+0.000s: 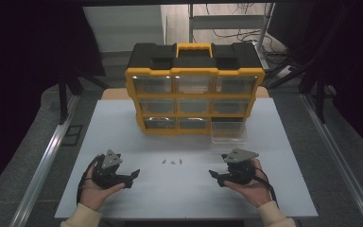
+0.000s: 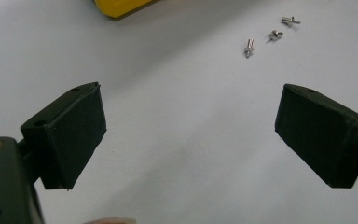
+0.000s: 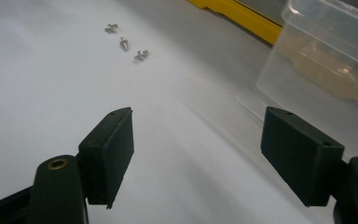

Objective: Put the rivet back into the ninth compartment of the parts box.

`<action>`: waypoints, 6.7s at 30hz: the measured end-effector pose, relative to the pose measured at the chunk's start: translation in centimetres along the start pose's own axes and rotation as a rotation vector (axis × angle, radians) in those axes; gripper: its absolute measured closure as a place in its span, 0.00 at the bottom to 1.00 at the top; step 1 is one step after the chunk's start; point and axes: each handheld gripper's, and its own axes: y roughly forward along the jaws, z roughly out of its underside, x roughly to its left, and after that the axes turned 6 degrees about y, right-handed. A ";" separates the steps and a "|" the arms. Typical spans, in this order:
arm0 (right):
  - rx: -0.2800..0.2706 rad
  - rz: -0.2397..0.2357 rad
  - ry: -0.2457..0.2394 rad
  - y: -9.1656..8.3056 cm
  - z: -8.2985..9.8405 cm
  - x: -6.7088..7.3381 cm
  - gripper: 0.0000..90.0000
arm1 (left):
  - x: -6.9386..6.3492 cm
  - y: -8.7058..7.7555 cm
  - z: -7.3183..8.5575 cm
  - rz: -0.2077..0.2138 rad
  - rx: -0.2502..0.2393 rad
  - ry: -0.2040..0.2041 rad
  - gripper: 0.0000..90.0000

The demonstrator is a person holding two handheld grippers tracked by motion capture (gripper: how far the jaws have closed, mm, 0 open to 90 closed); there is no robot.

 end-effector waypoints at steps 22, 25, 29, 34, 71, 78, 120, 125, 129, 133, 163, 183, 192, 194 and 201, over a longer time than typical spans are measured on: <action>0.032 -0.059 -0.035 2.4 -2.5 2.0 0.29 | -0.5 0.3 -0.1 -0.006 0.013 0.005 0.10; 0.033 -0.064 -0.039 2.6 -2.8 2.1 0.29 | -0.6 0.4 -0.1 -0.005 0.012 0.005 0.10; 0.026 -0.072 -0.041 2.9 -3.4 2.4 0.30 | -0.7 0.3 -0.2 -0.007 0.012 0.005 0.10; 0.028 -0.082 -0.049 3.6 -4.2 2.8 0.30 | -0.6 0.3 -0.1 -0.009 0.014 0.003 0.10; 0.112 -0.047 -0.041 7.9 -5.7 3.4 0.33 | -0.6 0.2 -0.2 -0.010 0.006 0.000 0.10; 0.138 -0.045 -0.037 9.0 -5.8 3.7 0.33 | -0.5 0.3 -0.1 -0.010 0.012 0.003 0.10; 0.219 -0.035 -0.017 13.1 -6.3 3.9 0.76 | -0.4 0.0 -0.1 -0.008 0.002 0.000 0.10; 0.237 -0.037 -0.008 12.9 -6.4 4.0 0.85 | -0.3 0.0 0.0 -0.010 0.000 -0.003 0.10; 0.247 -0.033 -0.011 12.8 -6.4 4.0 0.86 | -0.3 0.0 0.0 -0.009 -0.001 -0.003 0.10; 0.249 -0.033 -0.008 12.8 -6.4 4.0 0.84 | -0.4 0.0 0.0 -0.010 0.003 -0.001 0.10; 0.153 -0.080 0.037 8.8 -8.2 2.9 0.92 | -0.3 -0.1 0.1 -0.013 0.001 -0.003 0.10; 0.033 -0.050 0.109 3.2 -9.8 -0.1 0.92 | -0.3 0.0 0.0 -0.014 0.000 -0.002 0.10; 0.013 -0.020 0.126 2.1 -9.8 -1.1 0.92 | -0.3 0.0 0.0 -0.014 -0.001 -0.001 0.10; 0.006 -0.014 0.133 1.9 -9.8 -1.4 0.92 | -0.3 0.0 0.0 -0.015 -0.002 -0.003 0.10; -0.005 0.015 0.156 1.2 -9.7 -2.2 0.92 | -0.3 0.0 0.0 -0.016 -0.002 -0.003 0.10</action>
